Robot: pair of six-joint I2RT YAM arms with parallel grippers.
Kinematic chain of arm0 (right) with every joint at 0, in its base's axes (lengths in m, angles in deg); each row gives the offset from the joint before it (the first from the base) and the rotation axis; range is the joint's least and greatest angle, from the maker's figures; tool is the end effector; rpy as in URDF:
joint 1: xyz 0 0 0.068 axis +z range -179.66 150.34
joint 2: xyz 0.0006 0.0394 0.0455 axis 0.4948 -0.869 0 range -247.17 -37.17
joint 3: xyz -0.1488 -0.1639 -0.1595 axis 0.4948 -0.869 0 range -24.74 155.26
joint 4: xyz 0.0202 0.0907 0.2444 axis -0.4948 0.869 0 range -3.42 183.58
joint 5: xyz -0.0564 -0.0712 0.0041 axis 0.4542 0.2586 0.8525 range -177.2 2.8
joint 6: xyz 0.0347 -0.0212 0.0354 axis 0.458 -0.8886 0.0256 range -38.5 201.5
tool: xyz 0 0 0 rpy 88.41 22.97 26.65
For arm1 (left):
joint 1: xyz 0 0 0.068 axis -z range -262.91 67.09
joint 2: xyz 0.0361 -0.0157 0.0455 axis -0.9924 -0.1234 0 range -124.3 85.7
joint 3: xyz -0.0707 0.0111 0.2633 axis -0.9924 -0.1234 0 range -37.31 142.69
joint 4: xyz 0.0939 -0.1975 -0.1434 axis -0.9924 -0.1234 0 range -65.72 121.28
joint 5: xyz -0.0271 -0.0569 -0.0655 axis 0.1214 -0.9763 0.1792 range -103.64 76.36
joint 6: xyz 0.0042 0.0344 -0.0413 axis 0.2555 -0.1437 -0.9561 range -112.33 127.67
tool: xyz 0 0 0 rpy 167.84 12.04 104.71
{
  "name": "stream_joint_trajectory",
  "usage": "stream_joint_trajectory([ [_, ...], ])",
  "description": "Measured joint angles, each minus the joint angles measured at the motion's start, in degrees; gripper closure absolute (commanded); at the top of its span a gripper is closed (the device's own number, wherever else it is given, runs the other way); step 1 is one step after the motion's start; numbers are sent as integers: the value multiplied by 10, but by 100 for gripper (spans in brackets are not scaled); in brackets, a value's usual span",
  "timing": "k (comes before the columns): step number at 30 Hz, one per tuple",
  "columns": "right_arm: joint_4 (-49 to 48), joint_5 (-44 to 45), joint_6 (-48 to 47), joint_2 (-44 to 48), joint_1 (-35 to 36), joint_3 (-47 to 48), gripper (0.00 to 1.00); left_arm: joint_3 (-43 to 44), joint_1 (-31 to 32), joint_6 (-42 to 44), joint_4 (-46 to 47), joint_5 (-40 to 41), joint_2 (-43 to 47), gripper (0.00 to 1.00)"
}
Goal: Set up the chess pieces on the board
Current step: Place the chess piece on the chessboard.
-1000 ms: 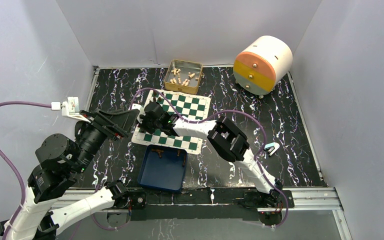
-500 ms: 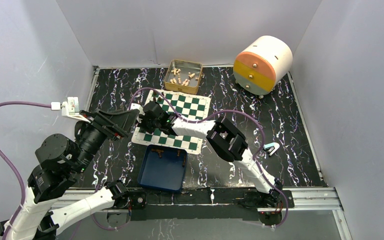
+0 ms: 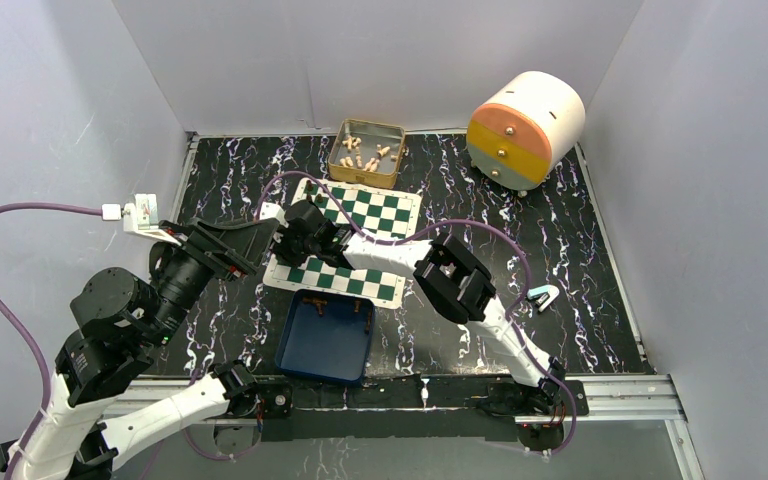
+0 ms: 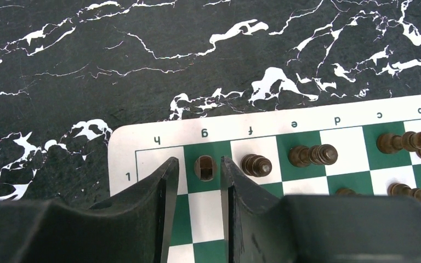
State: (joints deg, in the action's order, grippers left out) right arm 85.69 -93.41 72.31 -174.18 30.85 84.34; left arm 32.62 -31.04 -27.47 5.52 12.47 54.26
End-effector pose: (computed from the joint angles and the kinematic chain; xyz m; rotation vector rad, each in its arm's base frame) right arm 0.2700 0.4851 0.1821 -1.2606 1.6881 0.6612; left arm 0.0448 -0.0317 0.4741 -0.1956 1.4260 -0.9580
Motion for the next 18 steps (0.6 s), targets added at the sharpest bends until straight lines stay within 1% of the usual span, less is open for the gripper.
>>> stream_joint_trajectory([
  [8,14,5,34,14,0,-5,52,-1,0,9,0,10,0,11],
  [12,20,21,50,70,0,-48,53,-3,0,18,-3,22,0,11],
  [16,30,36,74,155,0,-106,58,-8,0,24,-7,30,0,12],
  [18,31,43,95,199,0,-140,59,-9,0,27,-12,31,-1,12],
])
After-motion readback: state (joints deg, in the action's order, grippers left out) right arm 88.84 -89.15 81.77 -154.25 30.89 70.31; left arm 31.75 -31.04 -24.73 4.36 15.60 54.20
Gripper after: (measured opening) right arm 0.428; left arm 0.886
